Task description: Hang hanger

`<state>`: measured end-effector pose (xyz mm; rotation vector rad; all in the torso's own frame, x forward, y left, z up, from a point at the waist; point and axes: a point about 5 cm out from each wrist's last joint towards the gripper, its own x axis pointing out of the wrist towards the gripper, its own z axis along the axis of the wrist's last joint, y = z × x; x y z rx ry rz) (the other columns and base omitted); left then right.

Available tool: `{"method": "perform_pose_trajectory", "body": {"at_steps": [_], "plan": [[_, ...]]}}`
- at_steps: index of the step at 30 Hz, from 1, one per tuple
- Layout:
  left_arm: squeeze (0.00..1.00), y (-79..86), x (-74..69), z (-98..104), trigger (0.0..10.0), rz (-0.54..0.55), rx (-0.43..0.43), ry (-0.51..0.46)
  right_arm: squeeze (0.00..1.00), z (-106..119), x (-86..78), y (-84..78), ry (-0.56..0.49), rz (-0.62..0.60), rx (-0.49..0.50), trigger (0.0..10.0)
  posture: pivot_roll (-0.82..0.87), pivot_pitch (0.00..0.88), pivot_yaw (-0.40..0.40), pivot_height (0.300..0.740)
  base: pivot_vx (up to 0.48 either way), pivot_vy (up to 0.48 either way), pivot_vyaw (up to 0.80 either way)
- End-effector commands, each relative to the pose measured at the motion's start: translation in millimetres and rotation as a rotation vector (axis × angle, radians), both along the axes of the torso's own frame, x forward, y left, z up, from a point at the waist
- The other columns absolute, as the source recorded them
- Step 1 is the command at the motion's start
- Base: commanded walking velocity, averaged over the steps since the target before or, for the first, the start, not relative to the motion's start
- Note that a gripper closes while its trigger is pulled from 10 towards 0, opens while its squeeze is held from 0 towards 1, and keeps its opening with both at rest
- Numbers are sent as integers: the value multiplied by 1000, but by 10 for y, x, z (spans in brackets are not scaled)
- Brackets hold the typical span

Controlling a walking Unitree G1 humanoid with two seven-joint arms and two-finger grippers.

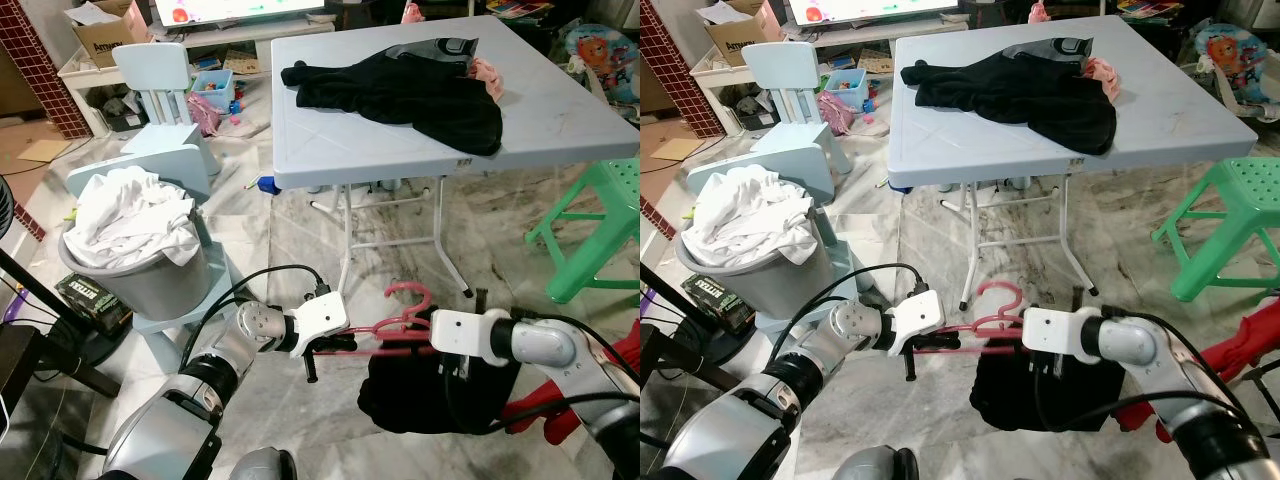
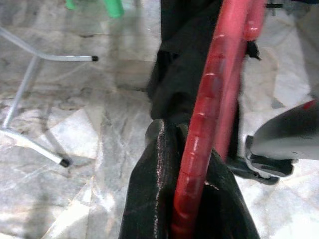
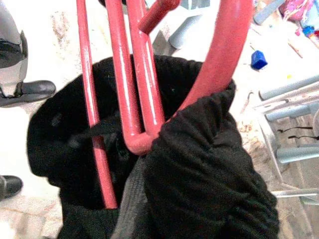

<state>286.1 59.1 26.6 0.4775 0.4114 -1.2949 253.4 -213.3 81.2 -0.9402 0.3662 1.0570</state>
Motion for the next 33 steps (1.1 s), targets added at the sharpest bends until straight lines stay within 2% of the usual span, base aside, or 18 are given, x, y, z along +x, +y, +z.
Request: {"method": "perform_pose_trajectory", "body": {"at_steps": [1, 8, 11, 12, 13, 17, 23, 29, 33], "plan": [[0, 51, 48, 28, 0, 101, -60, -25, 1000, 142, 72, 107, -56, 74, 23, 10000, -109, 0, 80, 740, 0, 0, 0], [0, 35, 22, 5, 0, 163, -103, -59, 1000, 238, 177, 45, -78, 73, -15, 10000, -107, 0, 71, 740, 0, 0, 0], [0, 20, 54, 30, 0, 212, -118, -96, 1000, 305, 273, 42, -163, 53, -27, 10000, -106, 0, 67, 740, 0, 0, 0], [0, 20, 54, 30, 0, 212, -118, -96, 1000, 305, 273, 42, -163, 53, -27, 10000, -106, 0, 67, 740, 0, 0, 0], [0, 12, 89, 62, 0, 249, -134, -122, 1000, 352, 337, 41, -222, 30, -19, 10000, -106, 0, 65, 740, 0, 0, 0], [0, 11, 106, 71, 0, 264, -133, -129, 1000, 396, 371, 41, -263, 4, 5, 10000, -107, 0, 67, 740, 0, 0, 0], [0, 23, 120, 71, 0, 267, -116, -137, 1000, 416, 357, 13, -243, -4, 26, 10000, -109, 0, 74, 740, 0, 0, 0], [0, 38, 176, 102, 0, 297, -92, -179, 1000, 429, 310, -33, -128, 12, 53, 10000, -108, 0, 81, 740, 0, 0, 0], [0, 45, 195, 113, 0, 303, -76, -204, 1000, 434, 316, -35, -127, 6, 61, 10000, -107, 0, 83, 740, 0, 0, 0]]}}
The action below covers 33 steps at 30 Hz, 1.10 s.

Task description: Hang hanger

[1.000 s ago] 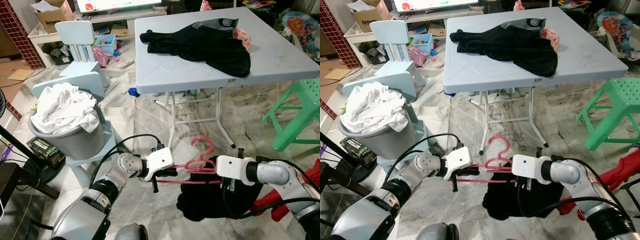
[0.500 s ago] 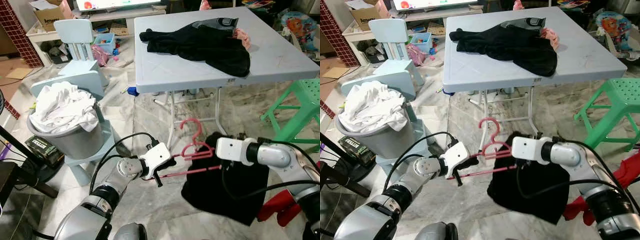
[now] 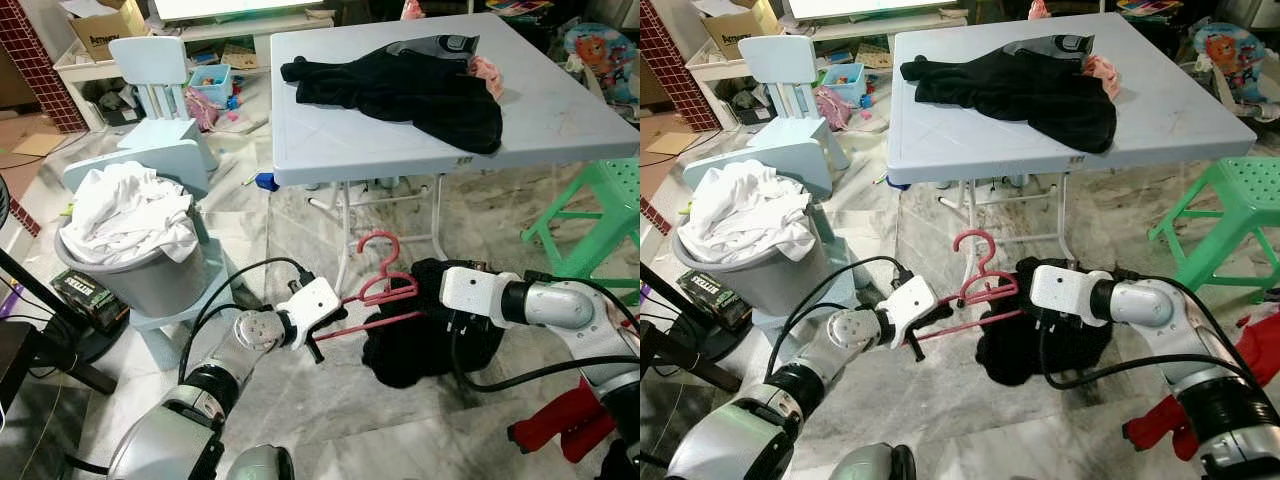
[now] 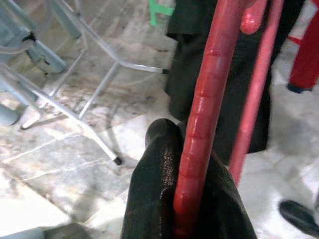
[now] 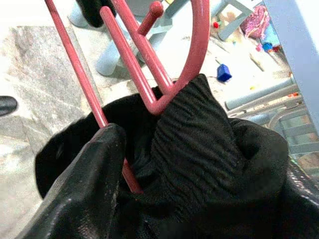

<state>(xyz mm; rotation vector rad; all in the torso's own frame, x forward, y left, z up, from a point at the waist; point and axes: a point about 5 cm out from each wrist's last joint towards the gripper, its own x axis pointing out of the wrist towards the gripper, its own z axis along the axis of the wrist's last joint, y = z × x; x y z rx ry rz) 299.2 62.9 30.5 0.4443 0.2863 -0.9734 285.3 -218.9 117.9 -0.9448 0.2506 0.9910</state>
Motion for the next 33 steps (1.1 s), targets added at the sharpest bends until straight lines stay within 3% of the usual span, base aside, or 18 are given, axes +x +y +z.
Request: {"method": "perform_pose_trajectory", "body": {"at_steps": [1, 4, 5, 6, 9, 14, 26, 33], "plan": [[0, 9, 69, 77, 0, 10, 4, -46, 1000, 73, 6, 16, -19, 13, 14, 10000, -107, 0, 83, 740, 0, 0, 0], [0, 18, 81, 81, 0, 19, 21, -66, 1000, 79, 25, -7, -16, -10, 33, 10000, -105, 0, 82, 740, 0, 0, 0], [0, 24, 87, 83, 0, 28, 23, -71, 925, 76, 20, -8, -7, -13, 42, 10000, -105, 0, 82, 740, 0, 0, 0], [0, 34, 97, 87, 0, 40, 26, -79, 0, 76, 0, -3, 14, -9, 54, 10000, -105, 0, 82, 740, 0, 0, 0], [0, 41, 108, 96, 0, 50, 26, -88, 0, 85, -5, 3, 19, -9, 63, 10000, -105, 0, 82, 740, 0, 0, 0], [0, 42, 123, 111, 0, 60, 25, -101, 0, 176, 86, 13, -84, -48, 70, 10000, -105, 0, 82, 740, 0, 0, 0], [0, 26, 142, 132, 0, 83, 17, -122, 0, 140, 138, -102, -207, -305, 112, 10000, -109, 0, 80, 740, 0, 0, 0], [0, 52, 182, 180, 0, 111, 6, -153, 0, -90, -105, -310, -197, -514, 119, 10000, -112, 0, 82, 740, 0, 0, 0]]}}
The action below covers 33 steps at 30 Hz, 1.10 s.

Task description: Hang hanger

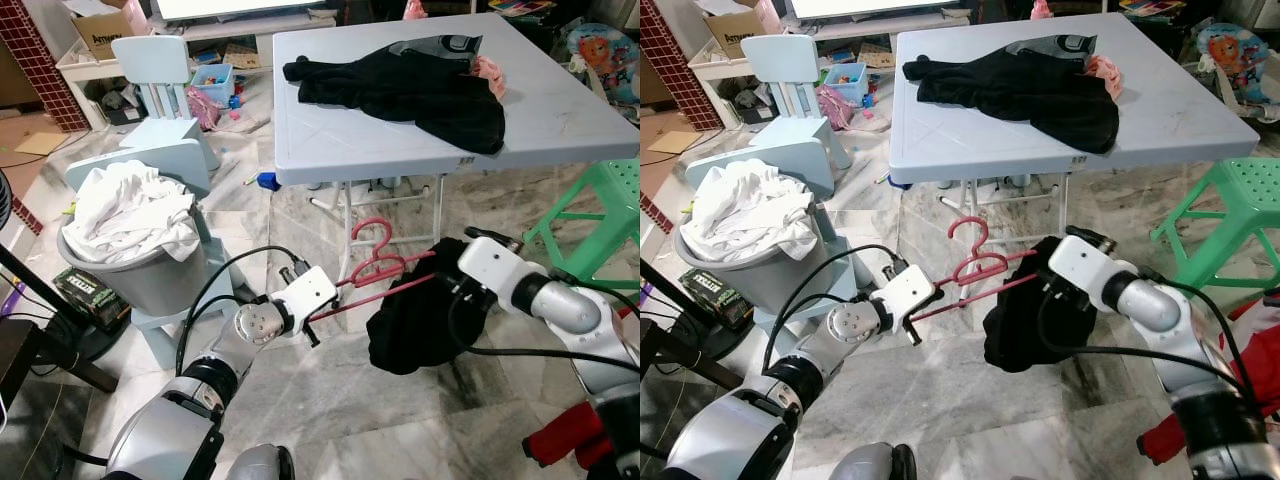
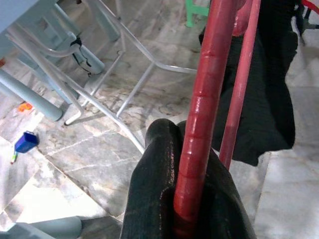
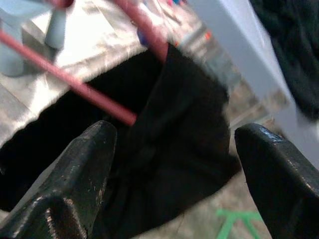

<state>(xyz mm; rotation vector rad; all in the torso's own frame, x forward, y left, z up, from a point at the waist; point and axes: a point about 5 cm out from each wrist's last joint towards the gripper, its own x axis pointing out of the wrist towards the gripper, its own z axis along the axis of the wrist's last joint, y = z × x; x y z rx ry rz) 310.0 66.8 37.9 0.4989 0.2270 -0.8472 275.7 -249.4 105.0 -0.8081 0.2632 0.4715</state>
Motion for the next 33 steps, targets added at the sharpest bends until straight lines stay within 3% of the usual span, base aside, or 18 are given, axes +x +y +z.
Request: {"method": "perform_pose_trajectory", "body": {"at_steps": [1, 4, 9, 19, 20, 21, 27, 33], "plan": [[0, 16, 77, 113, 0, 10, -22, -55, 0, -9, -45, -26, -14, -61, 8, 10000, -113, 0, 84, 740, 0, 0, 0], [0, 13, 81, 127, 0, 7, -25, -64, 0, -105, -83, -40, 16, -116, 25, 10000, -113, 0, 86, 740, 0, 0, 0], [0, -32, 88, 203, 0, -19, -63, -95, 0, -302, -127, 85, 86, -200, 116, 10000, -113, 0, 86, 740, 0, 0, 0], [0, -110, 63, 306, 0, -62, -117, -143, 0, -430, -3, 100, 56, -390, 121, 10000, -80, 0, 77, 740, 0, 0, 0], [0, -125, 48, 324, 0, -73, -127, -150, 0, -440, 25, 94, 38, -424, 118, 7843, -76, 0, 75, 740, 0, 0, 0], [0, -129, 34, 335, 0, -81, -134, -153, 0, -439, 51, 102, 20, -449, 139, 0, -72, 0, 74, 740, 0, 0, 0], [0, -126, 10, 350, 0, -88, -146, -157, 0, -353, 174, 151, -52, -491, 213, 0, -65, 0, 67, 740, 0, 0, 0], [0, -114, 14, 375, 0, -80, -147, -158, 0, -308, 211, 78, -90, -515, 221, 0, -68, 0, 63, 740, 0, 0, 0]]}}
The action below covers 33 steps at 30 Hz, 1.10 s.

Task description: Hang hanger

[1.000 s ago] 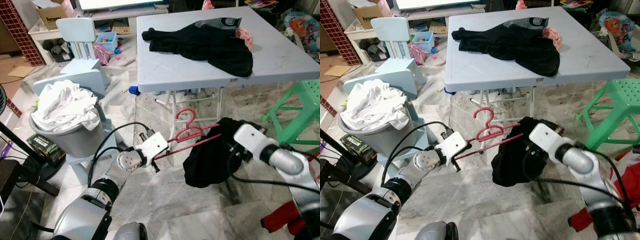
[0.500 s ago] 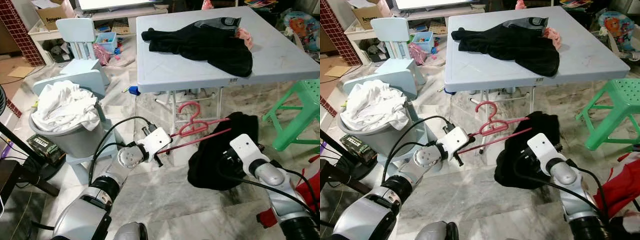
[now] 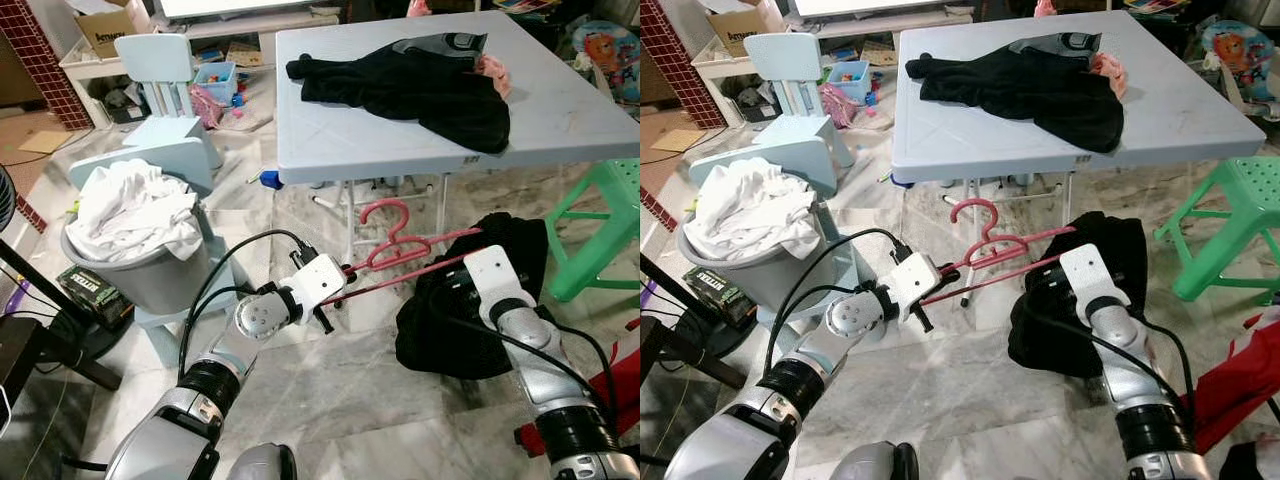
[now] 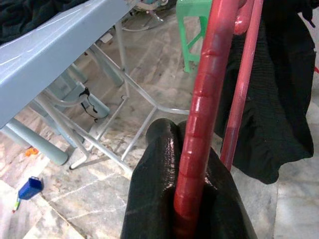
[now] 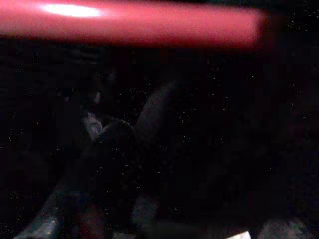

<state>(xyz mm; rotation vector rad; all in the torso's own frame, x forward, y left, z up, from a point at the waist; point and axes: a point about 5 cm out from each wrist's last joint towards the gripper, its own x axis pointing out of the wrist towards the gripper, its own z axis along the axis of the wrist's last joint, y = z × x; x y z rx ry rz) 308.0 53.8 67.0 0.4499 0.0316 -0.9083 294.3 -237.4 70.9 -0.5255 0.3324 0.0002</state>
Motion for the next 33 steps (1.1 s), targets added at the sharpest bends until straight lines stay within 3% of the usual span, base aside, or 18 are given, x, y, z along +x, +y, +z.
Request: {"method": "perform_pose_trajectory", "body": {"at_steps": [1, 33], "plan": [[0, 14, 35, 89, 0, 12, -26, -26, 0, 40, 24, -58, -25, -20, 3, 0, -70, 0, 63, 740, 0, 0, 0], [0, -12, 47, 120, 0, 17, -22, -31, 0, 90, 34, -201, -86, -65, 21, 0, -81, 0, 58, 740, 0, 0, 0]]}}
